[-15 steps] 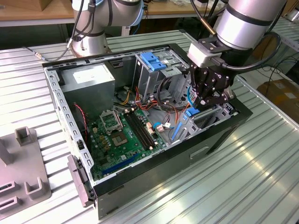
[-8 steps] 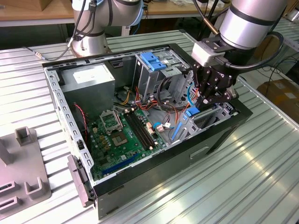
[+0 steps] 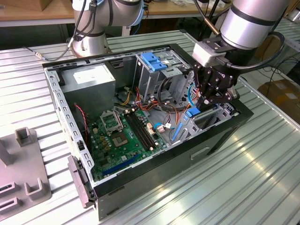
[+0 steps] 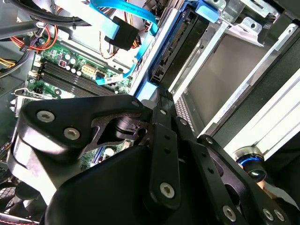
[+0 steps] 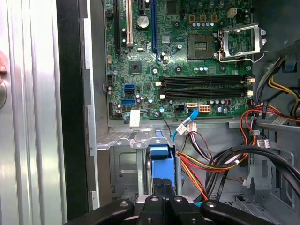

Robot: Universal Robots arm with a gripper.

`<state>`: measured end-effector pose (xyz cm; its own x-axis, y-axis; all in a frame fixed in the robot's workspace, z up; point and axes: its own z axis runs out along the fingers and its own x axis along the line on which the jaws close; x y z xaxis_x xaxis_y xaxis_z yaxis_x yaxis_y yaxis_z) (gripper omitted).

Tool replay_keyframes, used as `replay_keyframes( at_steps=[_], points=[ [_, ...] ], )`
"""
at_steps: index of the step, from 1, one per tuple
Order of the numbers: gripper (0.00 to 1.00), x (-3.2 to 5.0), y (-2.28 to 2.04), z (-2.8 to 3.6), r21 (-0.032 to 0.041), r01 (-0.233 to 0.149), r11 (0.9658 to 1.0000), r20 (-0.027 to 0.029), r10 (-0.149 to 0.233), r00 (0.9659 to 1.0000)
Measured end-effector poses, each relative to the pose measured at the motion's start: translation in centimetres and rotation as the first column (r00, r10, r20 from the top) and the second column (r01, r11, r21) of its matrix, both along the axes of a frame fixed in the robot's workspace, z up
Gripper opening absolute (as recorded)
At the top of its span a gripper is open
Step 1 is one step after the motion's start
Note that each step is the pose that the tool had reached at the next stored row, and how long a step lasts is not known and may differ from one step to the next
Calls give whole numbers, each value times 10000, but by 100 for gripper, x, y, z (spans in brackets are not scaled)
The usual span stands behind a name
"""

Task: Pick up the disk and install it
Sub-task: 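Insert the first disk wire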

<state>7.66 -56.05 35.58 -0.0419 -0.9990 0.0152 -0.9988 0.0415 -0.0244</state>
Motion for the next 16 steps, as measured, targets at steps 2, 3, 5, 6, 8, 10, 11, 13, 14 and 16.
replay_keyframes(
  at_steps=[2, 3, 5, 6, 8, 10, 11, 13, 14, 16],
  points=[
    [10, 13, 0, 0, 0, -2, 10000, -1, 2, 10000],
    [10, 27, -1, 0, -1, -2, 10000, 0, 2, 10000],
    [10, 78, 0, 0, 0, 0, 10000, 0, 0, 10000],
    [10, 99, 0, 0, 0, 0, 10000, 0, 0, 10000],
    [10, 208, 0, -1, -6, 0, 10000, -1, 0, 10000],
    [10, 256, 0, -1, -6, -12, 10000, 0, 12, 10000],
    [10, 293, 0, -1, -5, -145, 9999, -2, 145, 9999],
    [10, 317, 0, 3, -7, -526, 9986, -7, 526, 9986],
    [10, 322, 0, 6, -6, -630, 9980, -8, 630, 9980],
    [10, 338, 0, 20, -2, -813, 9967, -24, 812, 9967]
  ],
)
